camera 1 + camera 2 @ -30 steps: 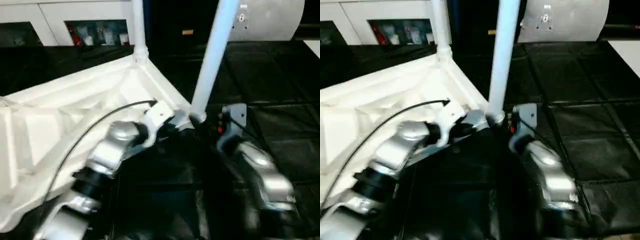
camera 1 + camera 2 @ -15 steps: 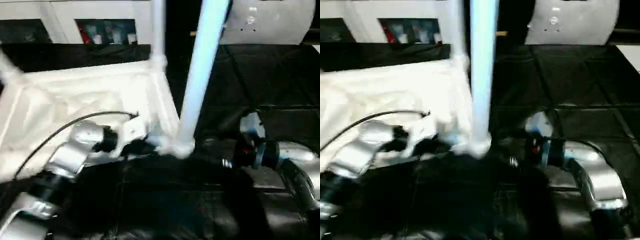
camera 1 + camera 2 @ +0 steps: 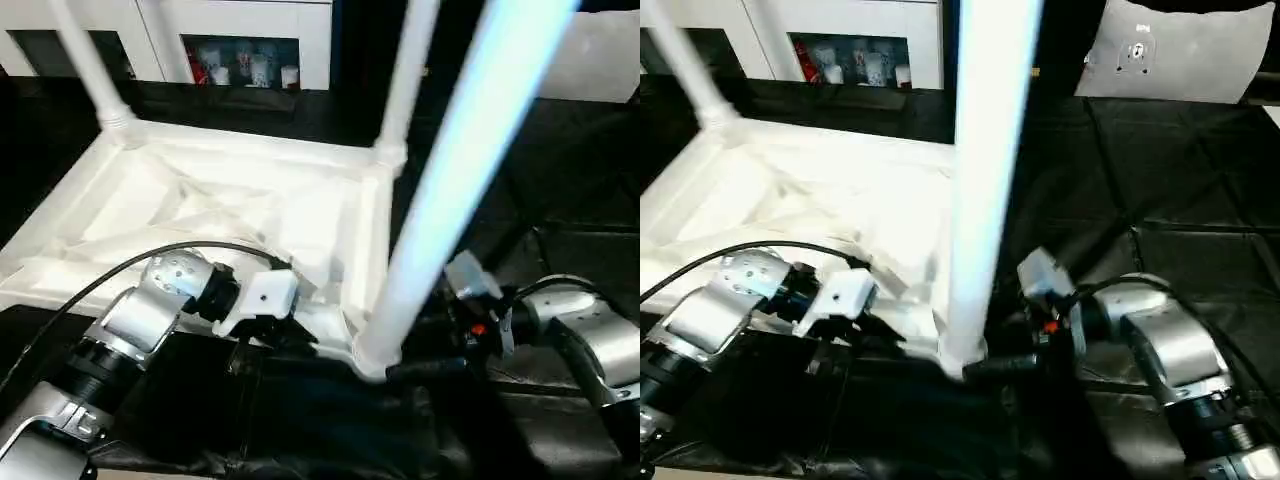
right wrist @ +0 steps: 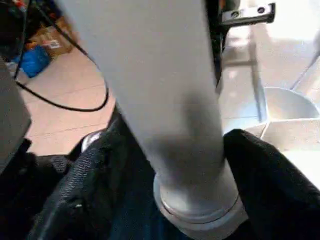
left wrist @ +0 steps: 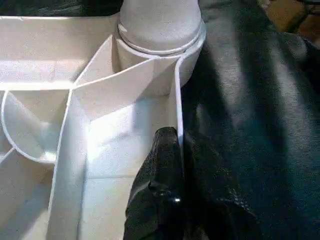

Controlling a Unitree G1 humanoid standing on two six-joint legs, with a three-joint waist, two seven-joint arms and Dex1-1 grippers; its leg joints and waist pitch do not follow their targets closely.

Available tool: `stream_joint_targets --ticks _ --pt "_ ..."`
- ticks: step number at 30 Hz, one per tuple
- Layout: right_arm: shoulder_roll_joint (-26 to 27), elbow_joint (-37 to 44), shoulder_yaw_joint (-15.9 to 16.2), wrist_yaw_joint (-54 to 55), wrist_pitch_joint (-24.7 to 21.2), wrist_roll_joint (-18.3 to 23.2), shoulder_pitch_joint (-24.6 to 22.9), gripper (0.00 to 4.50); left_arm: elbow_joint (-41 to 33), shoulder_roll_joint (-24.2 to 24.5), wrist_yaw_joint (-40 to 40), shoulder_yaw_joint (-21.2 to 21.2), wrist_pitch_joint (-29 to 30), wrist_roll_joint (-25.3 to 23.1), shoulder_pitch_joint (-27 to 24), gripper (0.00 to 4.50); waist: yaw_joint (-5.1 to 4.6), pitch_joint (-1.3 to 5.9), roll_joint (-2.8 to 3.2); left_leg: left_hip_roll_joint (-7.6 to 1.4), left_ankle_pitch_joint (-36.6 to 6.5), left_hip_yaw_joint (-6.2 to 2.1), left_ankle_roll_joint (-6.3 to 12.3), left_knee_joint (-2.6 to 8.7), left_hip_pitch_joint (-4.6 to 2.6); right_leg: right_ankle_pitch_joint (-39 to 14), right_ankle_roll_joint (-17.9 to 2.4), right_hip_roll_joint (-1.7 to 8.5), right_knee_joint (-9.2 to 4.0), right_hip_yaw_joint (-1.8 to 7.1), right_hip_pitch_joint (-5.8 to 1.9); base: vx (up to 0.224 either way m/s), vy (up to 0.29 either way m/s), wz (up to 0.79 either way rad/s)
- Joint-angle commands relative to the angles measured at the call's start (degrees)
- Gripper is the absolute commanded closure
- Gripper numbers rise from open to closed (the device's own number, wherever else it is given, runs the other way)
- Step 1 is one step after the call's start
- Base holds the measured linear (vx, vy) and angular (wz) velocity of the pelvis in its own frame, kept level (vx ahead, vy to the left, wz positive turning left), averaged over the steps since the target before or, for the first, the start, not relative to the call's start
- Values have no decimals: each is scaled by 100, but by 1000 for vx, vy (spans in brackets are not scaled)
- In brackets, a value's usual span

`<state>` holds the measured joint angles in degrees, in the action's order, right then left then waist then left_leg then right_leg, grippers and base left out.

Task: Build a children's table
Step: Rotate leg to tighten

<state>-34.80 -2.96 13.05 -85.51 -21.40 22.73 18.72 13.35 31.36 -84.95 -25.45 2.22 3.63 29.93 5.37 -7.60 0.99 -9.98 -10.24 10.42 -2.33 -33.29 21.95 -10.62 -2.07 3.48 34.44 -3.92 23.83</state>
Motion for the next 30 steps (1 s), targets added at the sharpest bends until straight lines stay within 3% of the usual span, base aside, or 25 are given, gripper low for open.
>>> stream_joint_targets --ticks 1,7,11,18,21,23,25,26,27,30 --pt "21 -35 117 -134 -26 24 86 140 -87 -43 -308 -364 -107 -82 5 450 -47 396 -80 -377 -575 -102 699 343 -111 -1041 -1346 520 -374 346 -307 0 0 0" --pt "16 -49 206 -261 -76 57 78 204 -65 -34 -351 -381 -173 -79 -16 450 -52 410 -90 -370 -483 -106 741 332 -91 -851 -1358 522 -348 343 -327 0 0 0" --pt "8 -26 215 -290 -136 102 71 223 -28 -36 -346 -369 -197 -97 -24 450 -51 407 -92 -367 -500 -105 730 333 -95 -940 -1336 521 -358 342 -325 0 0 0" --pt "39 203 133 -92 -438 278 -136 230 -94 -54 -295 -246 72 70 -112 450 -50 423 -99 -370 -411 -105 755 328 -94 -815 -1362 511 -333 339 -331 0 0 0" --pt "331 338 -112 623 -734 370 -298 230 -208 -117 -77 -81 435 219 -172 450 -62 410 -106 -361 -438 -101 734 332 -84 -963 -1330 521 -356 342 -325 0 0 0" --pt "612 409 -271 1319 -819 261 -420 230 -210 -204 301 62 743 187 -187 450 -83 375 -109 -341 -643 -103 624 348 -80 -1397 -1216 523 -413 344 -311 0 0 0" --pt "1068 450 -474 2348 -850 -19 -503 230 -129 -423 930 288 1106 125 -157 450 -130 318 -83 -307 -990 -127 338 376 -89 -2288 -946 533 -500 344 -284 0 0 0" --pt "1106 451 -491 2427 -856 -37 -506 230 -124 -442 977 305 1135 121 -154 450 -162 303 -98 -306 -1057 -137 260 397 -86 -2466 -888 519 -512 341 -281 0 0 0" --pt "1388 466 -617 2996 -960 -155 -513 230 -101 -578 1322 405 1362 81 -123 450 -215 298 -100 -285 -1217 -172 137 420 -79 -2851 -751 528 -537 318 -308 0 0 0" --pt "1757 473 -748 3705 -1138 -293 -484 235 -97 -844 1812 536 1718 62 -58 450 -364 277 -91 -274 -1437 -209 23 444 -82 -3190 -580 528 -585 312 -296 0 0 0"
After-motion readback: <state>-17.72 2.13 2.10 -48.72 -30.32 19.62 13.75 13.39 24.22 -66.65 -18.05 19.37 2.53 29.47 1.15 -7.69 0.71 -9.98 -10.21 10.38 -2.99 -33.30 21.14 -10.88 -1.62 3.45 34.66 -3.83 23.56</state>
